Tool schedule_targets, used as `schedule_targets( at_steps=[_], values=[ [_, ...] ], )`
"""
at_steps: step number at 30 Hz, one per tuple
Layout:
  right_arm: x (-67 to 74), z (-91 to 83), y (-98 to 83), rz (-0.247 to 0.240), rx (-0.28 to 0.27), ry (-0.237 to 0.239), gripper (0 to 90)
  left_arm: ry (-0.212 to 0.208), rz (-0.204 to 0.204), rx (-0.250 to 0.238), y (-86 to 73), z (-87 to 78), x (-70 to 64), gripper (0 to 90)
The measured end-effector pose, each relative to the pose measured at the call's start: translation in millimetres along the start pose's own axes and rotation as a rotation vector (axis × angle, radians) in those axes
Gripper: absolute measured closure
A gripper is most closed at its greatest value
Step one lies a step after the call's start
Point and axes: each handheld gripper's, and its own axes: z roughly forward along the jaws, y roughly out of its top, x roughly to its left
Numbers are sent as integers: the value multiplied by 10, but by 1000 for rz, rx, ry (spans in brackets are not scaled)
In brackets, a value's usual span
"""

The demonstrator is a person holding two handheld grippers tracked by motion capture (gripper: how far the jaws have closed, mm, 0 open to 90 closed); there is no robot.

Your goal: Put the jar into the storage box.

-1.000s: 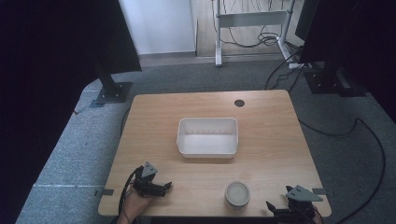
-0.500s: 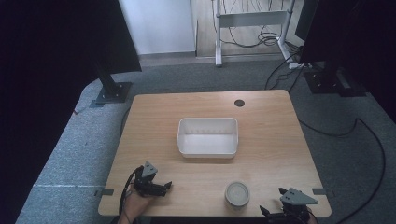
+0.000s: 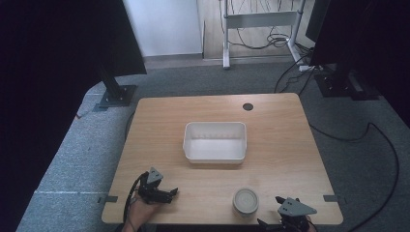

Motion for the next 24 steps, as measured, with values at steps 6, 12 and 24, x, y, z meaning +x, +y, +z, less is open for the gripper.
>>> schedule_targets(
  at_steps=[6, 12, 24],
  values=[
    [92, 58, 59, -30, -8, 32, 18, 3, -3, 1, 2, 0, -4, 0],
    [133, 135, 100, -40, -12, 50, 17, 3, -3, 1, 2, 0, -4, 1],
    [174, 293, 141, -49, -8, 67, 18, 7, -6, 2, 4, 2, -7, 1]
  ],
)
